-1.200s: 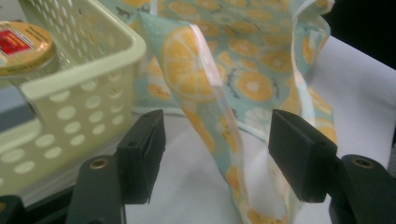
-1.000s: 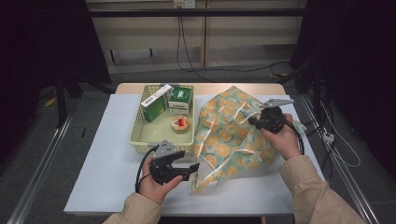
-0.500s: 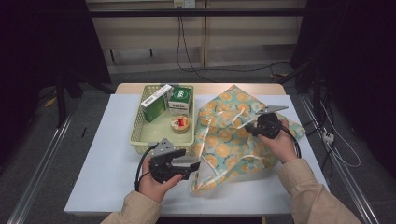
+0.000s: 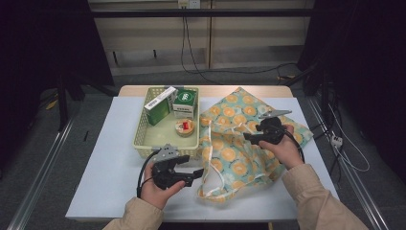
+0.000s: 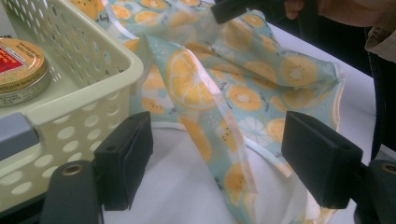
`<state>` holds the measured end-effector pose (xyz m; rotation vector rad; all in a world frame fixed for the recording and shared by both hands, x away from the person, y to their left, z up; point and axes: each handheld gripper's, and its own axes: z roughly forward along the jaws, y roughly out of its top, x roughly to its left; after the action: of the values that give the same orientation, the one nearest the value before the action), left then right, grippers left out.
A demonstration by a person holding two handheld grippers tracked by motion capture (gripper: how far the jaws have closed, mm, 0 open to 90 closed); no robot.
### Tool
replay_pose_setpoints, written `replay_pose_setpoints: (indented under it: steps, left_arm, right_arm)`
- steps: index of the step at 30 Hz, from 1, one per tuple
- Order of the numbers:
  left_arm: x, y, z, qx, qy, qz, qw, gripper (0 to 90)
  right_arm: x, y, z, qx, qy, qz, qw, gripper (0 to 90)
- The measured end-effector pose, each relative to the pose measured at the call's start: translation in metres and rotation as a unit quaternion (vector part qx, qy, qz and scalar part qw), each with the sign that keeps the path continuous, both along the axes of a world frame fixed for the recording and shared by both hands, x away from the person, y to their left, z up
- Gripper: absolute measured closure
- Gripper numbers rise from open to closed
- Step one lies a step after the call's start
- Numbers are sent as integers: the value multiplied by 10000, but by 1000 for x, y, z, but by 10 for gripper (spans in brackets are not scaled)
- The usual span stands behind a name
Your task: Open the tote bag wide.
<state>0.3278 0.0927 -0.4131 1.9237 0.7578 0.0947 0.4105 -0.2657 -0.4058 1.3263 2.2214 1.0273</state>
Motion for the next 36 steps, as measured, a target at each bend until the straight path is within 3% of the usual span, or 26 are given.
replay_pose_setpoints:
  steps: [5,8,10,12,14,16,20,22,26,28,30,32,36]
  left_arm:
    - [0,3,0,0,-7,22,10000,243]
    - [-1,4,0,16,-10,25,10000,243]
    - [-1,5,-1,3,3,43,10000,242]
    - [0,5,-2,9,2,59,10000,240]
    - [0,6,-2,38,11,50,10000,240]
    - [-1,5,-2,42,23,40,10000,240]
    - [-1,5,-2,38,11,18,10000,240]
    - [0,5,-2,32,10,26,10000,240]
    - [1,6,-3,0,7,37,10000,240]
    - [1,7,-3,9,28,26,10000,238]
    - [1,7,-4,11,32,11,10000,238]
    - [1,7,-4,-5,39,-5,10000,238]
    - [1,9,-4,-61,44,-8,10000,238]
  right_arm:
    - [-5,-18,2,25,37,-285,9996,380]
    - [-9,-25,-6,-195,229,-348,9989,416]
    - [-13,-26,-17,-270,471,-356,9979,474]
    - [-18,-26,-29,-442,679,-277,9963,569]
    - [-21,-25,-36,-386,837,-155,9956,784]
    - [-22,-26,-37,-458,791,-218,9956,873]
    - [-14,-32,-20,-306,432,-432,9977,878]
    - [-9,-32,-8,-368,185,-495,9979,883]
    - [11,-22,11,-477,-216,-454,9976,891]
    - [26,-15,14,-439,-272,-352,9980,894]
    - [40,-5,14,-556,-369,-288,9974,894]
    - [53,4,8,-595,-298,-252,9975,894]
    - [68,13,-14,-929,-139,-306,9951,834]
